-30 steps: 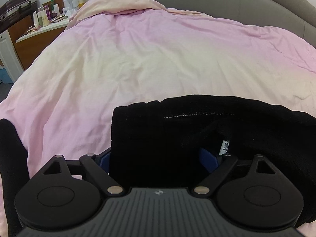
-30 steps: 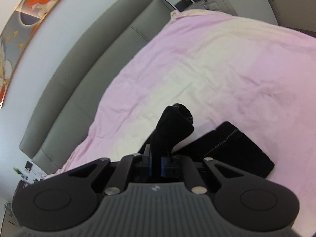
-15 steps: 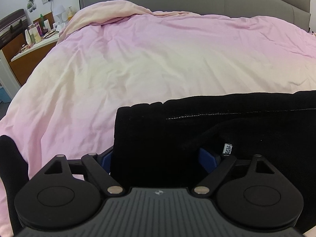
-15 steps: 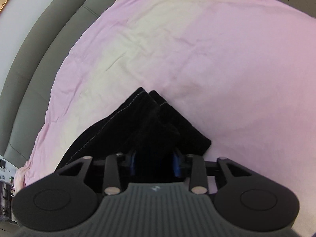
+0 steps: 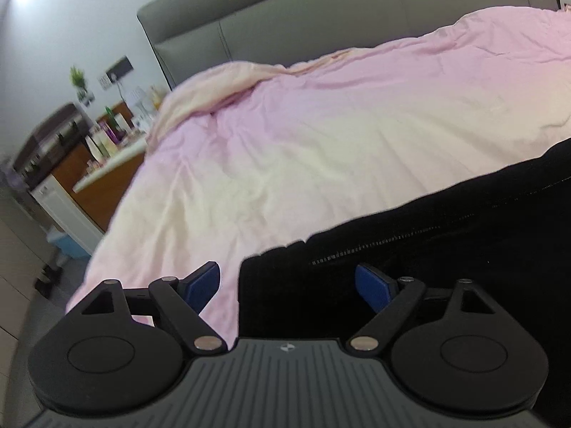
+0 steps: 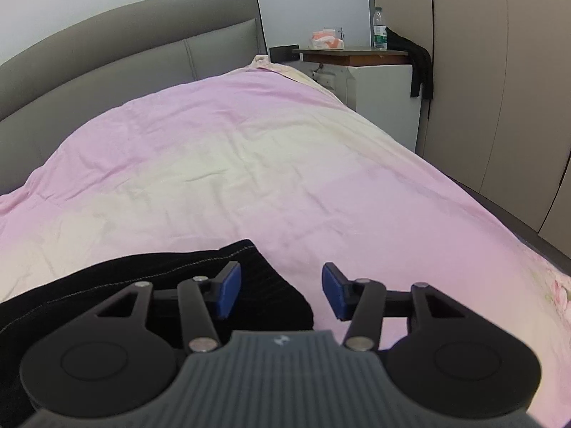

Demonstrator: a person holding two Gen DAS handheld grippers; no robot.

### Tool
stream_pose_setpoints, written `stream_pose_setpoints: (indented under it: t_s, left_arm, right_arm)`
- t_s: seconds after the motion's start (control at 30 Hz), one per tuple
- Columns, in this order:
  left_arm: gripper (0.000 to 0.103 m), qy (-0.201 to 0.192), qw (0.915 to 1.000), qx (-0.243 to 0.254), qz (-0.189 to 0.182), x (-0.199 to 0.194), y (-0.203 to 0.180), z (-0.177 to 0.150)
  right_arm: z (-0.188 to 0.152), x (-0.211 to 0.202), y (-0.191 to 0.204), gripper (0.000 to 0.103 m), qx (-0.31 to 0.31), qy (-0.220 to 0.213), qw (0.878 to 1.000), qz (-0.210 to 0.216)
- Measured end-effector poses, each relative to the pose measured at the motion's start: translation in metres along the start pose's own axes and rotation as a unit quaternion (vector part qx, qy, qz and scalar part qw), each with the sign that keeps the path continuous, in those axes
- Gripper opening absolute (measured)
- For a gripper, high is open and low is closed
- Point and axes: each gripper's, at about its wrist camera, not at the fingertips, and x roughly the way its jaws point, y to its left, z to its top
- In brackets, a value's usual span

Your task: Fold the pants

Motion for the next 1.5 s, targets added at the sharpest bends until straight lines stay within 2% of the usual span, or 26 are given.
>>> stream_pose_setpoints:
  t_s: [0.1,0.17,0.2,0.27,0.33,0.4,0.47,0.57,0.6,0.67,0.77,0.87,0.97,1.03,1.1,1.13,1.17,1.23,1.27,1.3,1.43,1.5]
  left_arm:
    - [0.101,-0.036,0.9993,-0.003,0.004,-0.028,-0.014,0.022]
    - [0.102,-0.058,0.9977,-0.02,-0.031,-0.05,-0.033,0.041]
    - [0.103,-0.067,0.9957,-0.029,-0.058,-0.059,-0.044,0.049]
    - [0.103,-0.076,0.9873,-0.049,-0.131,-0.073,-0.076,0.065]
    - [0.103,-0.073,0.9761,-0.059,-0.196,-0.083,-0.117,0.081]
    - [0.103,-0.067,0.9654,-0.062,-0.244,-0.093,-0.166,0.097]
    - [0.103,-0.064,0.9522,-0.068,-0.291,-0.104,-0.213,0.111]
    - [0.103,-0.061,0.9296,-0.067,-0.357,-0.114,-0.28,0.129]
    - [0.103,-0.058,0.9253,-0.062,-0.37,-0.116,-0.302,0.133]
    - [0.103,-0.045,0.9243,-0.054,-0.375,-0.112,-0.342,0.14]
    - [0.101,0.002,0.9261,-0.058,-0.373,-0.098,-0.388,0.142]
    - [0.097,0.042,0.9194,-0.073,-0.384,-0.086,-0.416,0.136]
    - [0.097,0.065,0.9201,-0.066,-0.381,-0.077,-0.435,0.13]
    - [0.097,0.089,0.9196,-0.058,-0.378,-0.068,-0.444,0.122]
    - [0.101,0.1,0.9166,-0.063,-0.382,-0.057,-0.449,0.115]
    - [0.103,0.103,0.9147,-0.07,-0.384,-0.052,-0.449,0.112]
    - [0.103,0.108,0.9121,-0.078,-0.387,-0.047,-0.447,0.11]
    - [0.103,0.117,0.9072,-0.091,-0.394,-0.039,-0.444,0.106]
    - [0.103,0.116,0.9073,-0.093,-0.393,-0.038,-0.443,0.106]
    - [0.103,0.114,0.9077,-0.093,-0.393,-0.038,-0.443,0.105]
    - [0.103,0.114,0.9076,-0.098,-0.392,-0.033,-0.441,0.105]
    - [0.103,0.118,0.9058,-0.097,-0.395,-0.028,-0.442,0.103]
  right_arm:
    - [-0.006,-0.008,-0.009,0.055,0.063,0.012,0.997,0.037]
    - [-0.015,-0.01,-0.022,0.059,0.131,0.027,0.988,0.07]
    - [-0.023,-0.009,-0.029,0.062,0.176,0.031,0.98,0.093]
    - [-0.044,-0.013,-0.046,0.07,0.267,0.03,0.954,0.129]
    - [-0.074,-0.017,-0.06,0.073,0.358,0.025,0.921,0.153]
    - [-0.102,-0.014,-0.068,0.074,0.422,0.021,0.891,0.168]
    - [-0.124,-0.006,-0.071,0.073,0.457,0.02,0.87,0.183]
    - [-0.127,0.001,-0.07,0.073,0.442,0.009,0.874,0.199]
    - [-0.123,0.005,-0.07,0.073,0.442,0.006,0.872,0.209]
    - [-0.114,0.016,-0.071,0.075,0.446,0.007,0.867,0.223]
    - [-0.106,0.032,-0.068,0.071,0.434,0.045,0.88,0.189]
    - [-0.098,0.047,-0.063,0.07,0.424,0.083,0.887,0.164]
    - [-0.091,0.059,-0.057,0.08,0.415,0.093,0.887,0.178]
    - [-0.089,0.068,-0.055,0.081,0.412,0.094,0.884,0.2]
    - [-0.091,0.076,-0.054,0.072,0.411,0.088,0.877,0.234]
    - [-0.093,0.082,-0.055,0.053,0.413,0.087,0.873,0.244]
    - [-0.097,0.087,-0.057,0.029,0.42,0.09,0.868,0.249]
    - [-0.11,0.093,-0.064,0.018,0.461,0.087,0.842,0.265]
    - [-0.113,0.091,-0.065,0.017,0.473,0.077,0.834,0.275]
    - [-0.115,0.086,-0.065,0.017,0.471,0.065,0.834,0.28]
    - [-0.11,0.067,-0.057,0.015,0.442,0.029,0.853,0.275]
    - [-0.098,0.05,-0.049,0.015,0.41,0.001,0.872,0.266]
